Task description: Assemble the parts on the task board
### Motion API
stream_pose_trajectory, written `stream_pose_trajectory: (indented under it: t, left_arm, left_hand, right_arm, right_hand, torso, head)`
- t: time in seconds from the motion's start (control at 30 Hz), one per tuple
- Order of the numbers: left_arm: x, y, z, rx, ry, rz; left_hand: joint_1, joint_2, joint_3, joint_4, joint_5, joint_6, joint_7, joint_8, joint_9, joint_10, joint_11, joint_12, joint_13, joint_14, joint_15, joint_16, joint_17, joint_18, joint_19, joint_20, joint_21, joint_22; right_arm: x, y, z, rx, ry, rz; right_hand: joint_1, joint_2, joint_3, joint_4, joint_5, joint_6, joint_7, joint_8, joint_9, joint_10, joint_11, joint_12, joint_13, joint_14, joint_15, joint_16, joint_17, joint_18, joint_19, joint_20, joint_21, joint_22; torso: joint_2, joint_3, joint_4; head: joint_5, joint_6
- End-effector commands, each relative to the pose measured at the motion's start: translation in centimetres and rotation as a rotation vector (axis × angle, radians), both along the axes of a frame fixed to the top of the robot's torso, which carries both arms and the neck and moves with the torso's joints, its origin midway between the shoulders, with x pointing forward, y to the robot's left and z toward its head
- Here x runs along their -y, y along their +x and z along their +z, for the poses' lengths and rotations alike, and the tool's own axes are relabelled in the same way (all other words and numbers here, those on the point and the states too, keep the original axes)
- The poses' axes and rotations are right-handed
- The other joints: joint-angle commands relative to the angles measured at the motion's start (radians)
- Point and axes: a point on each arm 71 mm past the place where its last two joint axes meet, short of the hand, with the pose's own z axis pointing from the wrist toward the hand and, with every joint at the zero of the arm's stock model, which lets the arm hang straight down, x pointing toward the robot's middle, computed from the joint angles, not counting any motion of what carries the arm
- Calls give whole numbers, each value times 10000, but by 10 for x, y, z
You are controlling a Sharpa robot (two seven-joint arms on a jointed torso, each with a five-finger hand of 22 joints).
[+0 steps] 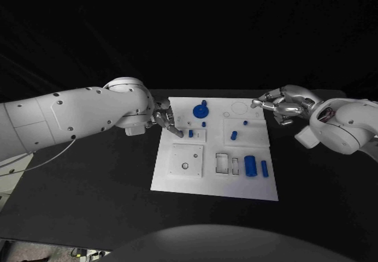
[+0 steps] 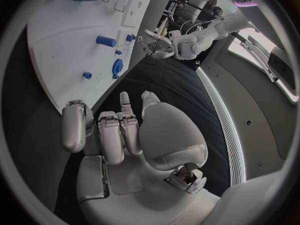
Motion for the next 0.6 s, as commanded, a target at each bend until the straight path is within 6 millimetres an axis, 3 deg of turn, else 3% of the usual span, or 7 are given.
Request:
stream_pose_trajectory:
  t: [0.03,0.17,0.2,0.27,0.37,0.47,0.6]
  left_arm:
    - [4,-2,24,1670,-1349,-835]
    - [2,-8,56,3904,-3345,-1579]
    - [3,-9,63,4448,-3829,-1758]
    - [5,-11,73,5342,-4558,-2144]
    - [12,-11,80,6455,-4855,-2814]
    - [29,-11,76,7457,-4044,-3949]
    - [48,-10,64,8039,-2858,-5003]
  left_hand:
    - [690,247,154,-31,418,-44,37,134,-58,1048,124,1,2630,1036,124,24,2634,-17,165,101,188,1729]
    - [1808,450,349,-82,2498,-376,241,140,-391,680,305,-488,2380,893,326,-162,2443,127,-308,268,-493,1524]
    - [2125,542,435,-8,3016,-524,348,44,-582,-538,415,-1911,1707,562,458,-540,2079,154,-448,318,-622,1514]
    - [2551,701,669,-60,3554,-1137,647,-445,-1078,-6284,710,-8421,-1448,-246,750,-1422,1252,159,-621,471,-766,1522]
    - [3644,740,1420,-68,3047,-1497,964,-1189,-2046,-7789,1287,-11236,-3834,-953,1048,-2560,59,26,-319,765,-204,1795]
    - [3901,255,2352,12,2173,-776,570,-1928,-3605,-7210,1029,-12869,-6780,-72,594,-2471,-205,-38,221,599,461,2026]
    - [3554,37,2782,-15,2080,284,389,-2053,-4409,-6229,816,-13221,-8348,452,313,-1961,198,-61,337,392,533,2042]
  right_arm:
    - [-2,-2,1,174,101,122]
    - [-4,-3,2,260,166,165]
    - [-4,-3,3,282,182,176]
    - [-4,-4,3,324,215,199]
    - [-5,-5,4,399,275,251]
    - [-6,-7,5,448,326,319]
    - [-7,-7,5,469,351,368]
  right_hand:
    - [116,22,10,-30,60,55,-15,-48,17,1130,19,-63,2607,1042,66,35,2635,69,-37,8,-42,1729]
    - [115,19,8,-28,60,55,-14,-49,17,1130,19,-63,2607,1042,66,35,2635,67,-29,8,-35,1732]
    - [114,16,6,-26,60,55,-13,-49,18,1130,19,-63,2607,1042,66,35,2635,63,-17,8,-23,1737]
    - [114,14,5,-25,60,55,-13,-50,18,1130,19,-63,2607,1042,66,35,2635,58,3,8,-4,1745]
    - [114,13,5,-24,60,55,-13,-50,18,1130,19,-63,2607,1042,66,35,2635,47,38,8,30,1758]
    - [114,12,4,-23,61,55,-14,-50,18,1130,19,-63,2607,1042,66,35,2635,44,51,8,43,1763]
    - [114,12,4,-23,61,55,-14,-50,18,1130,19,-63,2607,1042,66,35,2635,44,51,8,43,1763]
  torso:
    - [0,13,-2]
    - [1,3,-2]
    - [-7,-1,11]
    - [-15,2,24]
    - [-3,3,26]
    - [-5,-12,7]
    - [19,-25,-13]
  head:
    - [-57,-1]
    - [-122,-1]
    - [-152,-1]
    - [-153,-1]
    - [-134,-1]
    - [-114,-1]
    - [-116,-1]
